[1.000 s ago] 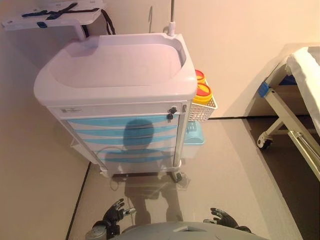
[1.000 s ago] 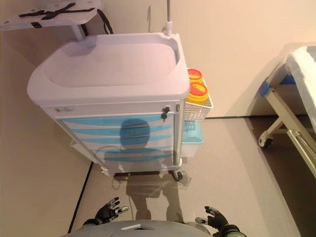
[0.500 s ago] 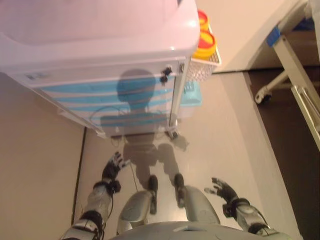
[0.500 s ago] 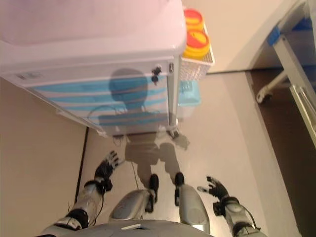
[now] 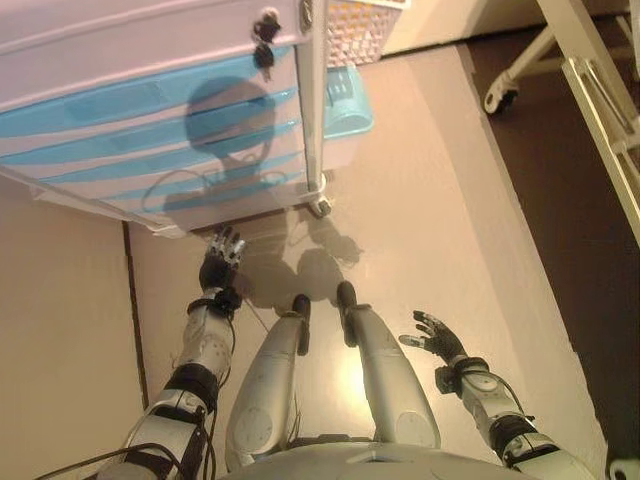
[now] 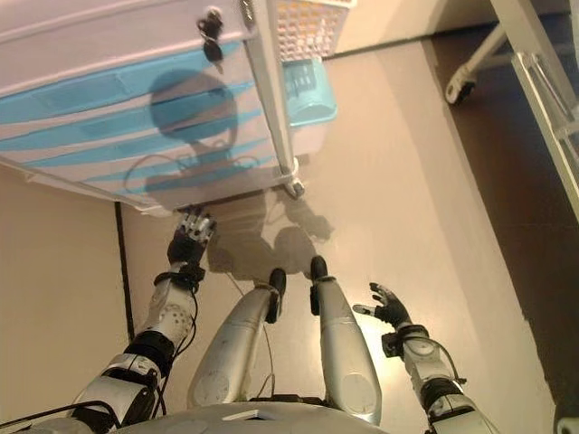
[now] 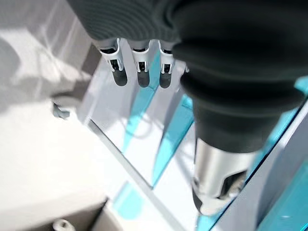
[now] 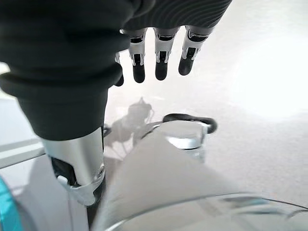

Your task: Open the drawer and pick up the medicine

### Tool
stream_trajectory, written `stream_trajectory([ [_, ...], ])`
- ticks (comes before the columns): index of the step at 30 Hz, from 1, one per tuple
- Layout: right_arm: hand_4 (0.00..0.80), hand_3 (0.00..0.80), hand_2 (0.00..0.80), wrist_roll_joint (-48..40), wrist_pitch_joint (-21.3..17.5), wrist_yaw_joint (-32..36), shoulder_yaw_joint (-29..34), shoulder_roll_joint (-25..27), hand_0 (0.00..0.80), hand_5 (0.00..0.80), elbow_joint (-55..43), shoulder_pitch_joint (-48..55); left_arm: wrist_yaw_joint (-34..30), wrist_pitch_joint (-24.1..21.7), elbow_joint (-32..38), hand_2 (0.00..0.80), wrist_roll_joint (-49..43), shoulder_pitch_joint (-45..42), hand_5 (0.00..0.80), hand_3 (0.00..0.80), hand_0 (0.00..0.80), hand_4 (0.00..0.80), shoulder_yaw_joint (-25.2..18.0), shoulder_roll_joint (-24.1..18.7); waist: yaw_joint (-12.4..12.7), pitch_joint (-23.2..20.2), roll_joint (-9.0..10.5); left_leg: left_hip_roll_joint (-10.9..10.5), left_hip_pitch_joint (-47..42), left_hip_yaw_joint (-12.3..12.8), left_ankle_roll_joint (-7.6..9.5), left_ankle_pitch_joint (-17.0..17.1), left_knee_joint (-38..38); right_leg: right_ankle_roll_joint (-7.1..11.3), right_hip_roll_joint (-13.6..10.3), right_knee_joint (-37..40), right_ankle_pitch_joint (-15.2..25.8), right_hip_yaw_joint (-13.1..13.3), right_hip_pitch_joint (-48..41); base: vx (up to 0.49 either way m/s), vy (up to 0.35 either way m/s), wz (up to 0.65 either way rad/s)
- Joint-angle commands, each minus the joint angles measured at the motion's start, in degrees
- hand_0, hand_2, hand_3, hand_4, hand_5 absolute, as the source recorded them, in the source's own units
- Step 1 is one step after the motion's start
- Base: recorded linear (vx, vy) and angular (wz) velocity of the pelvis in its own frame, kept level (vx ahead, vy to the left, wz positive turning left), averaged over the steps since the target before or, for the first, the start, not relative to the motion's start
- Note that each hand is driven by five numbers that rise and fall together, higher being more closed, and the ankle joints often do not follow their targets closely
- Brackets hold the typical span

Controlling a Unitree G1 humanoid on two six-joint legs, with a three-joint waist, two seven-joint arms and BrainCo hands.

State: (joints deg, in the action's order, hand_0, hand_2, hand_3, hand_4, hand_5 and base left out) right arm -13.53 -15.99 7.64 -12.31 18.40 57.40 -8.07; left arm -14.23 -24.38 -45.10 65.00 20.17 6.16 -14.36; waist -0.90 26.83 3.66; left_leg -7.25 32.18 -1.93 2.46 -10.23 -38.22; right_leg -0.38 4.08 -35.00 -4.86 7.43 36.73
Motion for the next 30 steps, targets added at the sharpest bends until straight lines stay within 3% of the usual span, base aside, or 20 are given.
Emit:
stream_trajectory([
  [1,0.000,0.000,0.000,-1.15,-0.42,-0.40,-3.23,1.99,0.000,0.000,-1.57,2.87,-4.80,-4.55,5.32,0.000,7.90,-1.06,0.000,0.000,0.000,0.000,-2.35,-0.92,-1.05,-4.02,0.21,-2.51,3.37,0.51,2.01,-0.82,-1.21,1.77,1.16,3.91,4.75,-0.46,0.45,-0.003,-0.001,-0.25],
  [10,0.000,0.000,0.000,-0.96,-1.77,0.42,-5.15,1.72,0.000,0.000,-1.39,4.16,-10.54,-3.01,6.47,0.000,20.63,6.02,0.000,0.000,0.000,0.000,-6.25,-5.62,-2.26,-3.28,1.68,-2.26,5.21,0.25,2.09,-2.19,-4.53,2.14,2.14,3.92,5.48,0.98,0.69,0.021,-0.017,-0.16],
  [19,0.000,0.000,0.000,-1.07,-2.08,-0.10,-8.48,1.21,0.000,0.000,-2.08,4.89,-13.03,-0.49,5.39,0.000,31.36,16.71,0.000,0.000,0.000,0.000,-9.27,-13.58,-3.33,-2.83,2.33,-2.20,6.61,0.54,2.56,-4.28,-8.61,1.94,2.19,2.99,4.95,1.40,0.45,0.027,-0.013,-0.05],
  [30,0.000,0.000,0.000,-0.97,-3.20,-0.42,-11.24,0.17,0.000,0.000,-0.50,6.30,-18.96,-0.18,9.34,0.000,44.49,24.37,0.000,0.000,0.000,0.000,-11.35,-19.84,-2.86,-2.56,3.47,-2.85,6.19,0.12,3.14,-6.01,-10.84,1.77,1.99,4.37,5.01,1.26,-2.12,0.048,-0.026,-0.02],
])
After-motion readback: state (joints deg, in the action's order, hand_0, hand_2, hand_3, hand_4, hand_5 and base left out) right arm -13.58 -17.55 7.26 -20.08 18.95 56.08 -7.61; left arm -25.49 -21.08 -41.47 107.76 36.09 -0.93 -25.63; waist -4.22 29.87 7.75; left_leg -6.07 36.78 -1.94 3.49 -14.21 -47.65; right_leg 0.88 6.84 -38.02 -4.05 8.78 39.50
